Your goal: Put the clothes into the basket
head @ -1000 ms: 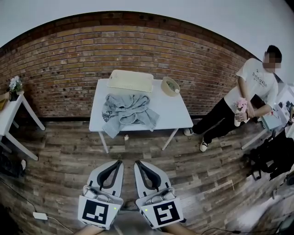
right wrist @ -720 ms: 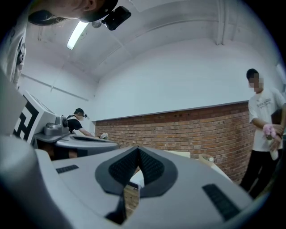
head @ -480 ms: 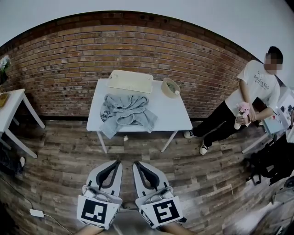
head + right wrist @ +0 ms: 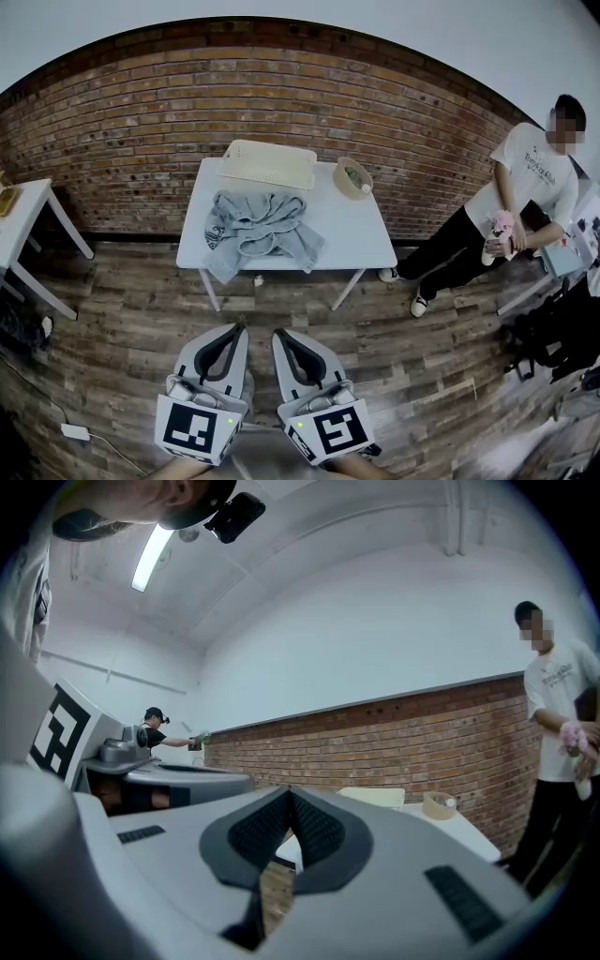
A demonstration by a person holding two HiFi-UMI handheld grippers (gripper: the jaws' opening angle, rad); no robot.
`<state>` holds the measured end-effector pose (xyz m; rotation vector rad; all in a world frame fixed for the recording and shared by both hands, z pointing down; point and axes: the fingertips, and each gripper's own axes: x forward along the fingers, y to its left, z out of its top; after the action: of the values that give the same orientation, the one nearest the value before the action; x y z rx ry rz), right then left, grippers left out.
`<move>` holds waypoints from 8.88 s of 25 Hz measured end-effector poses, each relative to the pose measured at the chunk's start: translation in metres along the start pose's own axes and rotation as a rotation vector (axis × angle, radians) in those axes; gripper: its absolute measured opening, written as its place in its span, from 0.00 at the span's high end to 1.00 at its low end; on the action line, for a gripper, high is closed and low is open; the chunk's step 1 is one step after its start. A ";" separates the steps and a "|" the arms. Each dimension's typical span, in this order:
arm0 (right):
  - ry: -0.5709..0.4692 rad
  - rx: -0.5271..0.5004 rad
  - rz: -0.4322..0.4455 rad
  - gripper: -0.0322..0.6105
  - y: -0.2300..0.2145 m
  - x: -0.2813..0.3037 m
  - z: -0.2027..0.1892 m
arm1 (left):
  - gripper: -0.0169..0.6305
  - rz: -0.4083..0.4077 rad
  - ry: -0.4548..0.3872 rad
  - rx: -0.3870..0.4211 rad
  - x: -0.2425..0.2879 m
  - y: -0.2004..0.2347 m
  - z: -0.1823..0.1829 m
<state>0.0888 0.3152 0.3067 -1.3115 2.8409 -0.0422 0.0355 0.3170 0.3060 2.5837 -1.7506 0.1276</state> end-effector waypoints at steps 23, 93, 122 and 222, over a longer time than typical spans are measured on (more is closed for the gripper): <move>0.022 0.021 -0.075 0.94 -0.077 0.148 -0.003 | 0.96 -0.064 0.014 -0.031 0.140 0.102 -0.001; 0.436 0.156 -0.316 0.65 -0.258 0.337 -0.162 | 0.45 -0.208 0.578 -0.249 0.355 0.304 -0.184; 1.010 0.288 -0.148 0.05 -0.293 0.348 -0.301 | 0.07 -0.235 0.925 -0.302 0.374 0.303 -0.292; 0.350 -0.154 0.085 0.51 -0.311 0.468 0.036 | 0.28 -0.699 0.140 0.034 0.490 0.255 0.065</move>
<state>0.0230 -0.2430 0.2802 -1.3247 3.2505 -0.0578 -0.0166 -0.2359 0.2717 2.9418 -0.7354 0.3085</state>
